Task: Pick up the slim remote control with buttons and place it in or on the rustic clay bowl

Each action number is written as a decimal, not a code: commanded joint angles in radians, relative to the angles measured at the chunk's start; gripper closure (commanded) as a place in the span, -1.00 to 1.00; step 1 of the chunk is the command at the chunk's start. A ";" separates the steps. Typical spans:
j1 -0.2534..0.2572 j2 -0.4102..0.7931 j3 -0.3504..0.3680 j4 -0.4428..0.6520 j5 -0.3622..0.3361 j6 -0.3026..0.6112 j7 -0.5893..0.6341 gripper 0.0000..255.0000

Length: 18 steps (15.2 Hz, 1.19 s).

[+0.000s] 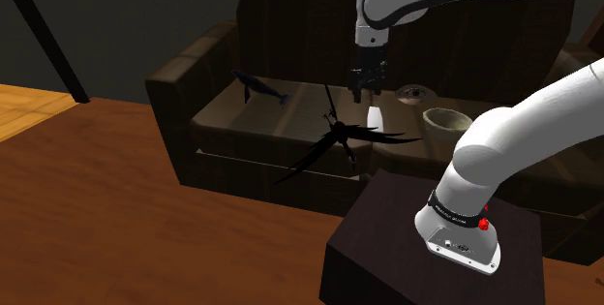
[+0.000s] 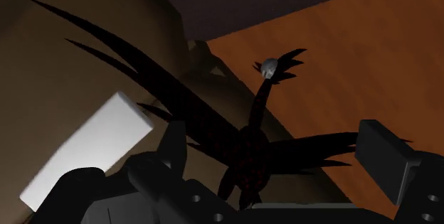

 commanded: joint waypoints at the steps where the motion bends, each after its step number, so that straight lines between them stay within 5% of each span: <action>1: -0.031 0.050 -0.017 -0.007 -0.009 0.070 0.034 -1.00; 18: -0.237 0.489 -0.178 0.046 -0.007 0.559 0.291 -1.00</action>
